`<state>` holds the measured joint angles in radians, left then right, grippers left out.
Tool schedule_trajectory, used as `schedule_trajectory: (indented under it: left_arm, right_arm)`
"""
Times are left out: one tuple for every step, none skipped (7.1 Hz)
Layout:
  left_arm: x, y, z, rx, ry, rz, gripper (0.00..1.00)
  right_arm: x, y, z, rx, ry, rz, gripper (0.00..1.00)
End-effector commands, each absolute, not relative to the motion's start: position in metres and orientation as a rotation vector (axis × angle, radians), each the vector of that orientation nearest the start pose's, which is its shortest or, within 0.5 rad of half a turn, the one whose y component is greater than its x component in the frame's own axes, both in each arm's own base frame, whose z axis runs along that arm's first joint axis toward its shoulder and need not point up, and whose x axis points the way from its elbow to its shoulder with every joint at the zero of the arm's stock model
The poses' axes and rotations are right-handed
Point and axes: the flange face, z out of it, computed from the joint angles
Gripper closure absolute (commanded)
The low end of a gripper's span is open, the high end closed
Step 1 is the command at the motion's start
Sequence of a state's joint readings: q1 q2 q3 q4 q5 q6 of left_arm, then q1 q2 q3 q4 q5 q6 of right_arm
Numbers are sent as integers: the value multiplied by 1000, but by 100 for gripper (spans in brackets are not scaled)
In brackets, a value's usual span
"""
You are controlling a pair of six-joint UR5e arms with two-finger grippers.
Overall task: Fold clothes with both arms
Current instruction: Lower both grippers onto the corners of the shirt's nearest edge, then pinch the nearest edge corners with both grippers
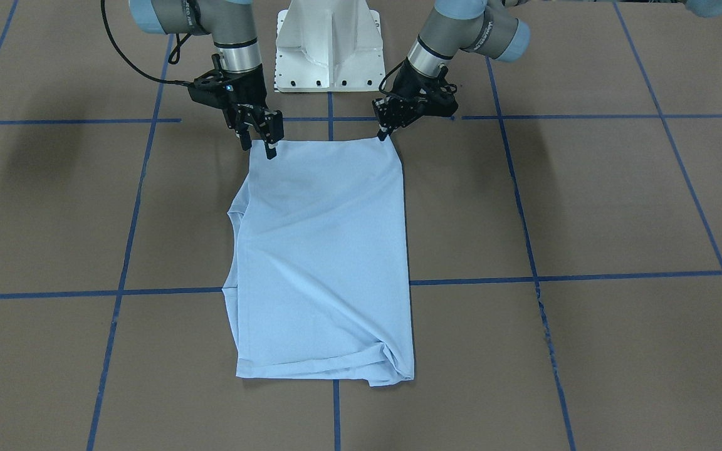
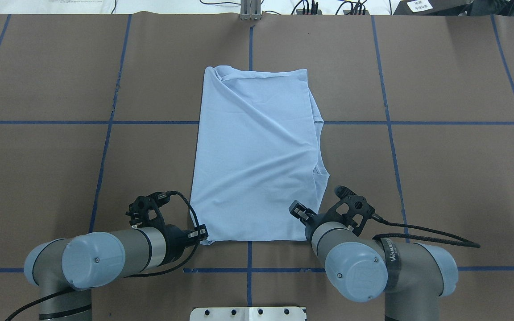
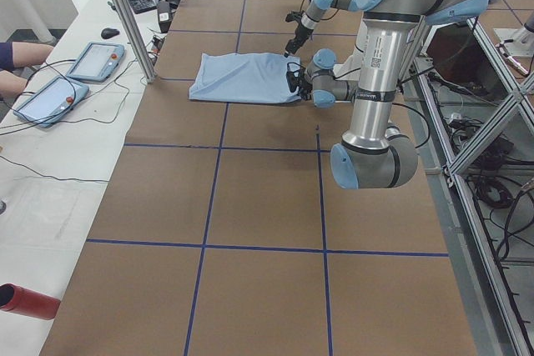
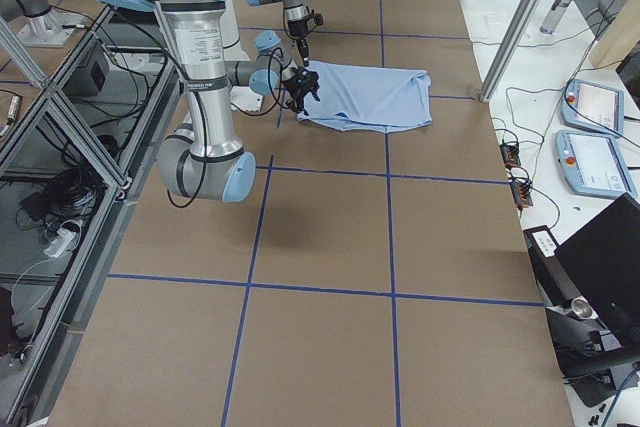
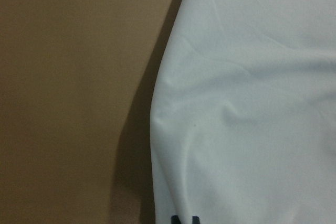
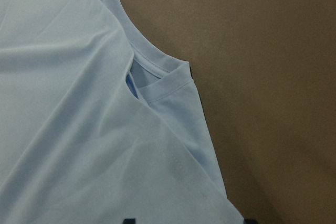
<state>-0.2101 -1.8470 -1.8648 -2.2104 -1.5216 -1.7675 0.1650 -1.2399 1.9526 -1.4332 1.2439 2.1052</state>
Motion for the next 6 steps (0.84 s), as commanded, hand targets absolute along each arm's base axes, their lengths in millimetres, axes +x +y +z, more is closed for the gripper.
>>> schedule_trajectory:
  left_arm:
    - [533,-255,302,51,1217,-386,100]
    - [533,-255,301,52,1219,-387,100]
    - [533,-255,301,53,1219,-386,100]
    - [533,-255,301,52,1219,-387,100]
    - [533,-255,302,52,1217,-385,100]
    - [533,-255,302,52,1217,-385,100]
  right_arm:
    - [-559,-257,297,149,-875,800,25]
    - [-559,-257,297,153,-869,793,25]
    - [-556,-263,302,166,-832,789,25]
    - [-553,-270,303,190,-817,753,25]
    - [-553,-270,306,197,-809,739,23]
    - [-554,-270,307,197,-806,737,23]
